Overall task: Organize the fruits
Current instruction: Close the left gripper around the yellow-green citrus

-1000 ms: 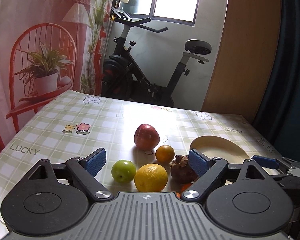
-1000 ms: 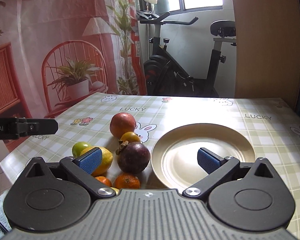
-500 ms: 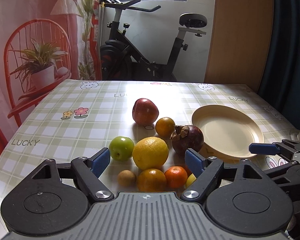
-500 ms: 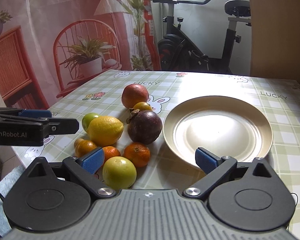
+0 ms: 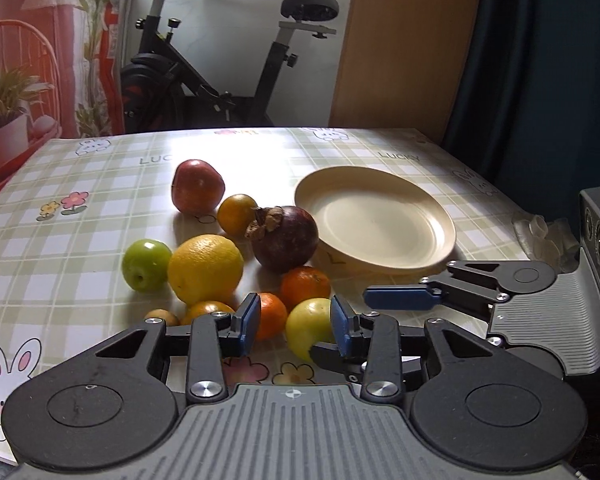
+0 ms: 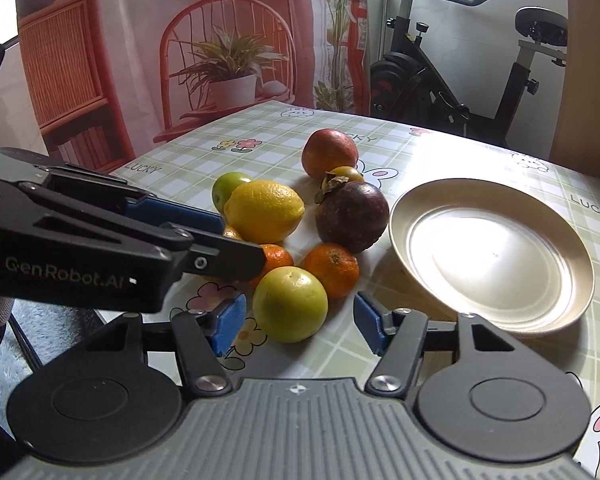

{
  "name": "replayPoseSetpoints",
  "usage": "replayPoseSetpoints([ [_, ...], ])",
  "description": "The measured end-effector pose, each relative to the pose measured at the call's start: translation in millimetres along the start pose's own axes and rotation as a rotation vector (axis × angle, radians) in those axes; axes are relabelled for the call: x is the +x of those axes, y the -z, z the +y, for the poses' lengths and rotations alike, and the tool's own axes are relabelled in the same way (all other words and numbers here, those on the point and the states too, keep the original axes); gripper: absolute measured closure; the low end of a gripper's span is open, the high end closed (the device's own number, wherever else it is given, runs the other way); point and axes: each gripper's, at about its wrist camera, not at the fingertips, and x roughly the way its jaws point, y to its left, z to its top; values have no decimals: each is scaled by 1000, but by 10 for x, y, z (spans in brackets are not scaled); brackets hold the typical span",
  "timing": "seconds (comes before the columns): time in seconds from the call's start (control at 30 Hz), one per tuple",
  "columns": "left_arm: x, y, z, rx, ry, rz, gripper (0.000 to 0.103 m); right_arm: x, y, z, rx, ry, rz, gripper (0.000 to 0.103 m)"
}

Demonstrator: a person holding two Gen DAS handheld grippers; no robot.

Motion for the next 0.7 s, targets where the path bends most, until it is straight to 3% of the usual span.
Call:
replayPoseSetpoints([
  [0.37, 219, 10, 56, -88, 77, 101, 62, 91, 34, -23, 14, -33, 0, 50],
  [0.7, 348, 13, 46, -119, 78, 144, 62, 148, 63, -53, 22, -52, 4, 52],
])
